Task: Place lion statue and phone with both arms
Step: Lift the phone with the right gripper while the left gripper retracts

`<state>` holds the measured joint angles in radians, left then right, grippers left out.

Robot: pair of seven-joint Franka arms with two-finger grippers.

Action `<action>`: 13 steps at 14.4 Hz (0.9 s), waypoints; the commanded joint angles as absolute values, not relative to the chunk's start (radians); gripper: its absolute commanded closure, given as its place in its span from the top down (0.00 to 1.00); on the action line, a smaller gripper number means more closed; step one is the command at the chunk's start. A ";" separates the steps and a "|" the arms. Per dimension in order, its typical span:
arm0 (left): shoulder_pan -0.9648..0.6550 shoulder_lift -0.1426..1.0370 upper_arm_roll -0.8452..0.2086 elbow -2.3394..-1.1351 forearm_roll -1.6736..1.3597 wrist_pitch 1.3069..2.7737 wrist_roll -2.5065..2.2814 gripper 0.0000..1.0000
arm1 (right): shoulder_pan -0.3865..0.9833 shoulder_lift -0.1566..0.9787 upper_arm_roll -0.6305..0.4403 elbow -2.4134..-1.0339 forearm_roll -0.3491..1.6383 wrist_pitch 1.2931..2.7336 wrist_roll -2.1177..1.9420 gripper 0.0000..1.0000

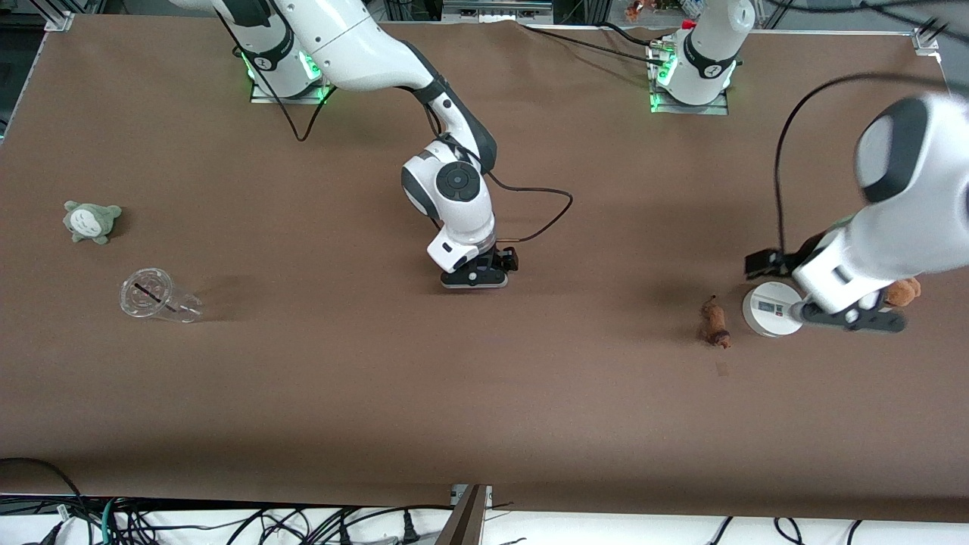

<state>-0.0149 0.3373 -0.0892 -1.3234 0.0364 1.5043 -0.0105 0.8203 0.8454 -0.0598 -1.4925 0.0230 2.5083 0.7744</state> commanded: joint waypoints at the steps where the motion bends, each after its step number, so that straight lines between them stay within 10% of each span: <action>1: -0.020 0.310 -0.091 -1.235 0.057 1.292 0.002 1.00 | 0.825 0.861 -0.064 -1.482 -0.005 2.522 0.772 1.00; 6: -0.020 0.187 -0.092 -1.230 0.055 1.197 -0.006 1.00 | 0.827 0.873 -0.063 -1.480 -0.005 2.525 0.773 1.00; 9: -0.017 0.091 -0.092 -1.314 0.061 1.221 -0.003 1.00 | 0.827 0.874 -0.063 -1.482 -0.006 2.533 0.769 0.24; 13: -0.011 0.051 -0.077 -1.406 0.052 1.304 -0.006 1.00 | 0.790 0.830 -0.072 -1.480 -0.005 2.514 0.711 0.23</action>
<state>-0.0140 0.0956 -0.0878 -1.3090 0.0365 1.2330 -0.0123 0.8186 0.8609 -0.0650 -1.4894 0.0065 2.5220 0.7603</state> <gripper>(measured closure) 0.000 0.167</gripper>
